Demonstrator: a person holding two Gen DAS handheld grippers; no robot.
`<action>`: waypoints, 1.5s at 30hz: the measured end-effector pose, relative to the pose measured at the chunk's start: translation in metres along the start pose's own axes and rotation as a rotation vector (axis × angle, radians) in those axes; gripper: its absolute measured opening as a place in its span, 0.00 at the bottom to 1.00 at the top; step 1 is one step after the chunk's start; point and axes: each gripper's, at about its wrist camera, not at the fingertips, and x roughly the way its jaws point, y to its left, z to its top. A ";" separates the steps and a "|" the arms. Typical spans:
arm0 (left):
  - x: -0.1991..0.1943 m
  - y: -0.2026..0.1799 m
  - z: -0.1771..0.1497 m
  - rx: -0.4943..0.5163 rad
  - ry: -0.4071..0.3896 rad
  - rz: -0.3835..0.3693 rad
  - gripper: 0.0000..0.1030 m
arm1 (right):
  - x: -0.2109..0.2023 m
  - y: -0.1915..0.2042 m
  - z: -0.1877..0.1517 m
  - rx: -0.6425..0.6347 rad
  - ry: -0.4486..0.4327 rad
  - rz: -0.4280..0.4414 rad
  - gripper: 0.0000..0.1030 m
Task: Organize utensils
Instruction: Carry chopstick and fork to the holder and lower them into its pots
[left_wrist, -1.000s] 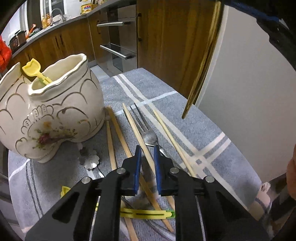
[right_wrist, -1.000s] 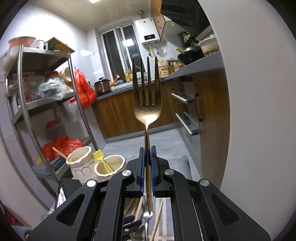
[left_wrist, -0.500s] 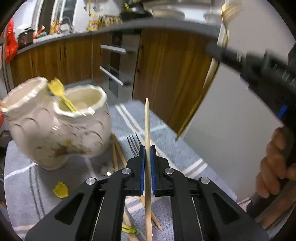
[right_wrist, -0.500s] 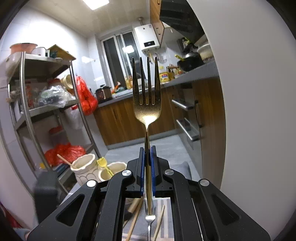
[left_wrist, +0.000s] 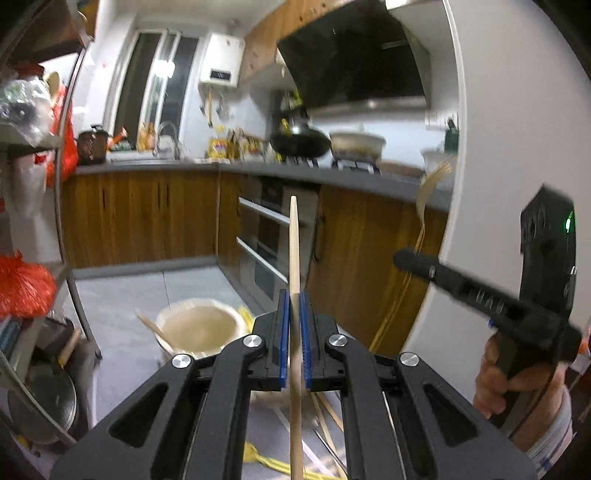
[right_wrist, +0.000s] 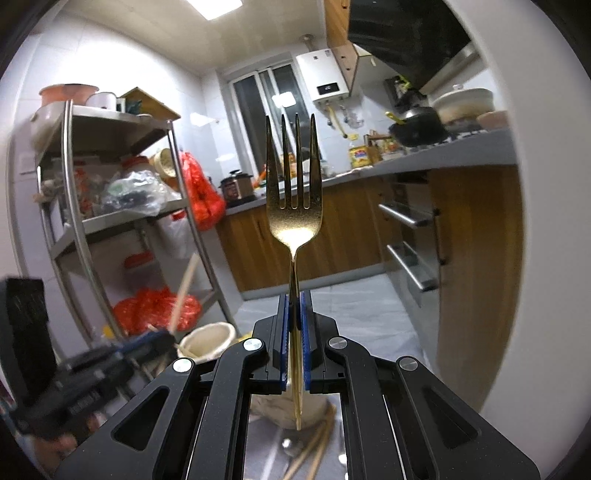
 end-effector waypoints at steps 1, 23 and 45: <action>-0.001 0.005 0.006 -0.002 -0.028 0.006 0.05 | 0.002 0.002 0.003 -0.010 -0.010 0.000 0.07; 0.089 0.024 0.033 0.159 -0.136 0.189 0.05 | 0.070 0.007 -0.012 0.003 -0.049 0.060 0.07; 0.094 0.050 0.019 0.145 0.078 0.277 0.07 | 0.116 0.010 -0.043 -0.045 0.220 0.027 0.07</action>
